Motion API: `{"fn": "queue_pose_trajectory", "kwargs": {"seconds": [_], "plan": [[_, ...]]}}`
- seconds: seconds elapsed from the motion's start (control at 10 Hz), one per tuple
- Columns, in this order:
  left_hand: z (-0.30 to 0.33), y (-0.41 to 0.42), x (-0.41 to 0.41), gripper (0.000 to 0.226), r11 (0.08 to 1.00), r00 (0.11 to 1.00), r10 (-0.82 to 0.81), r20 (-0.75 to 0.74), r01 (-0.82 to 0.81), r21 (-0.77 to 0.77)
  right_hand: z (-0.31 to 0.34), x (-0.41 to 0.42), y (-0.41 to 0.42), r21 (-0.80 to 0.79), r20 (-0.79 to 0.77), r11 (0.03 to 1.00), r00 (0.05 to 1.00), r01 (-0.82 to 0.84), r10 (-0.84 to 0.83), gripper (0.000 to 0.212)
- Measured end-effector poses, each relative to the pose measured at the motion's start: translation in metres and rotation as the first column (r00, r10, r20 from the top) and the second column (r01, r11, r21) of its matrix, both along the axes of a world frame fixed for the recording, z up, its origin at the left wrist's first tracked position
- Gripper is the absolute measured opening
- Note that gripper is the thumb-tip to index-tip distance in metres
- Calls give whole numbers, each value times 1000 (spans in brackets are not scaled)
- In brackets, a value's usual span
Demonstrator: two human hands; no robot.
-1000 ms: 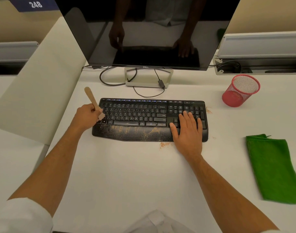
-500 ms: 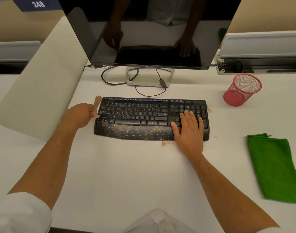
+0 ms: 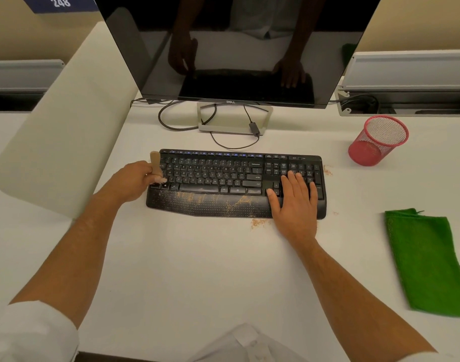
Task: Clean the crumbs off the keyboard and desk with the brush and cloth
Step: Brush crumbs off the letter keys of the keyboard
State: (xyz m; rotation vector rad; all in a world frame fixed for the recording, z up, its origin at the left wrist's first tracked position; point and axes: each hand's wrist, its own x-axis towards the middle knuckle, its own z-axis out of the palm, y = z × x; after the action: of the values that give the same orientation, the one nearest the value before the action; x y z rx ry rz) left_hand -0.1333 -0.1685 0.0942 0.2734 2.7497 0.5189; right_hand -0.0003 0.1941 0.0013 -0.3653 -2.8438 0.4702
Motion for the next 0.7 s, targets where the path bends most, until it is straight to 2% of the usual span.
{"fn": "queue_pose_trajectory", "kwargs": {"seconds": [0.1,0.2,0.3,0.4,0.5,0.6,0.7], "plan": [[3,-7,-5,27,990,1000,-23,-15,21,-137,0,0,0,-4,-6,1000,1000,0,0,62],[8,-5,-3,28,985,993,3,-120,-23,-168,0,0,0,2,-16,1000,1000,5,-5,61],[8,6,4,27,997,981,42,-190,-52,-48,-1,0,-1,4,-21,1000,1000,6,-6,61],[2,31,17,25,985,975,133,-179,-110,134,0,0,0,5,-24,1000,1000,7,-7,61],[1,41,23,24,971,948,218,-232,-186,152,0,0,-1,9,-21,1000,1000,8,-8,62],[-7,34,30,31,963,909,269,-318,-255,87,0,-1,-1,6,-23,1000,1000,7,-6,62],[-11,24,30,30,971,937,227,-265,-240,-16,-1,-1,-1,9,-23,1000,1000,5,-5,62]]}}
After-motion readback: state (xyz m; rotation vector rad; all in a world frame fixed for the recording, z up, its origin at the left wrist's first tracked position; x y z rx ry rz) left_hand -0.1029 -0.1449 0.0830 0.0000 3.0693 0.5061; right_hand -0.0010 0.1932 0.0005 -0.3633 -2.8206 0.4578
